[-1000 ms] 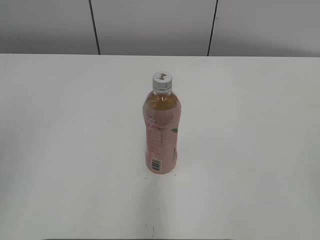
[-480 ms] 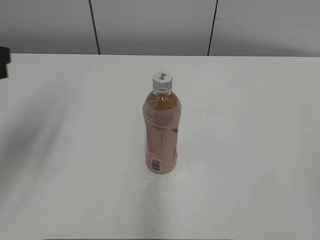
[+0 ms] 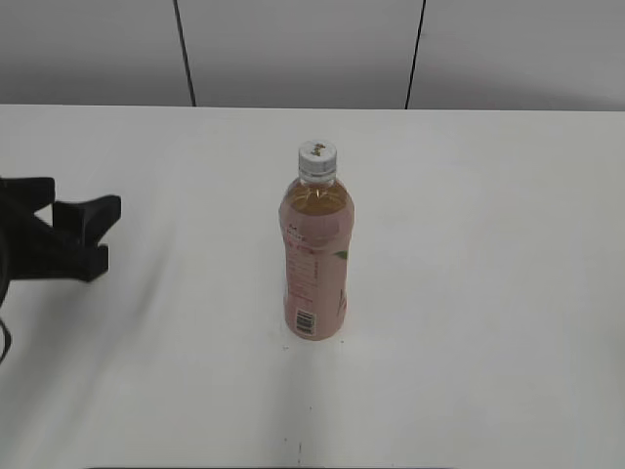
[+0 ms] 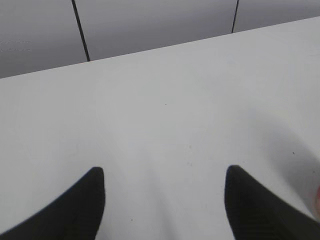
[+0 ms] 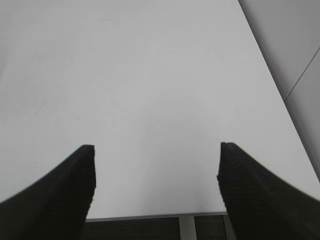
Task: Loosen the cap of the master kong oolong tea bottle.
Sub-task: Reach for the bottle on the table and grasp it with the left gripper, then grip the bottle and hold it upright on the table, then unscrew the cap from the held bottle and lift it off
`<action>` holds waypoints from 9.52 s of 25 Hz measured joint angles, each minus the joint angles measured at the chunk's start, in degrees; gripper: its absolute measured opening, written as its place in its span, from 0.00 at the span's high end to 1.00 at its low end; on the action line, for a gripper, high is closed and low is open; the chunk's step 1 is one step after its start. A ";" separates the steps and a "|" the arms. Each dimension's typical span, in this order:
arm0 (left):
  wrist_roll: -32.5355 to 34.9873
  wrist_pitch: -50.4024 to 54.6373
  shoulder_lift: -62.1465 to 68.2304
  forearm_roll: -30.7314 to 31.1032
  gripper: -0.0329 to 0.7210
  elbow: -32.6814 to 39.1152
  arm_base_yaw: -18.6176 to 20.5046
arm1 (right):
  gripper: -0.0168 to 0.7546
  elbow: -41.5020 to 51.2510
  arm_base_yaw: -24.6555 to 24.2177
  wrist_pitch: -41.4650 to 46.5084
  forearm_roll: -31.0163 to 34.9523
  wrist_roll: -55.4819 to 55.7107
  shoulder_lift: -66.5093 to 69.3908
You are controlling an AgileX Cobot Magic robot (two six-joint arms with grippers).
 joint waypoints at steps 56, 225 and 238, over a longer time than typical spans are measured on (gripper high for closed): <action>-19.85 -41.58 44.89 48.44 0.33 -21.20 -5.23 | 0.23 0.00 0.00 0.00 0.00 0.00 0.00; -20.46 -41.38 44.79 51.01 0.44 -21.10 -13.39 | 0.23 -61.38 31.39 6.86 18.99 10.07 98.71; -20.46 -41.38 44.79 50.85 0.44 -21.15 -13.39 | 0.62 -57.76 31.39 6.90 18.31 8.77 98.71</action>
